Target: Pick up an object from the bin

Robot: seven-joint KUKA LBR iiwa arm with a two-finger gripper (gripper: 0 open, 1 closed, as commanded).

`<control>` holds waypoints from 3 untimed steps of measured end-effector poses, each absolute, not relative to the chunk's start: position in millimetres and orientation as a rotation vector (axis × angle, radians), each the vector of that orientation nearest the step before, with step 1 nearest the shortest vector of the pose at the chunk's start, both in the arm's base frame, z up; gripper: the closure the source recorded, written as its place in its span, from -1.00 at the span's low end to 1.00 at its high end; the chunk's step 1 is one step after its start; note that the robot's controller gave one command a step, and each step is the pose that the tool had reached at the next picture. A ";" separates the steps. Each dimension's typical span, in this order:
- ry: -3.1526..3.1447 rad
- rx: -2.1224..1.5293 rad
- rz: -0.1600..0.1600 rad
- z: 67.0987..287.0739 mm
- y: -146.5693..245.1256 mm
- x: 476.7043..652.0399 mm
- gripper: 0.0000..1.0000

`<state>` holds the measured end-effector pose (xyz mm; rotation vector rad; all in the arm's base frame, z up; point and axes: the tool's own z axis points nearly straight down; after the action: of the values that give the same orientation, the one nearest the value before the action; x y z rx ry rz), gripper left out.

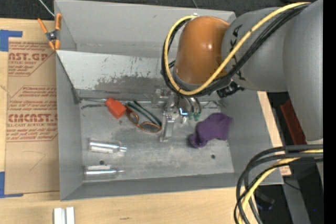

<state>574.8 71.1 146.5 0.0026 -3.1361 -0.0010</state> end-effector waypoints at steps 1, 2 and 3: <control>-3.143 0.000 -0.002 151.5 70.6 576.3 -1.00; -3.082 -0.560 0.002 86.2 57.4 557.0 -1.00; -3.144 -0.160 -0.003 89.0 67.6 592.4 -1.00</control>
Offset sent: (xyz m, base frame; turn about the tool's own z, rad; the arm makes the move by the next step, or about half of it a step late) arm -0.0168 -0.0137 -0.0589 0.3670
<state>592.4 67.6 89.0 -0.1600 -3.1438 -0.0025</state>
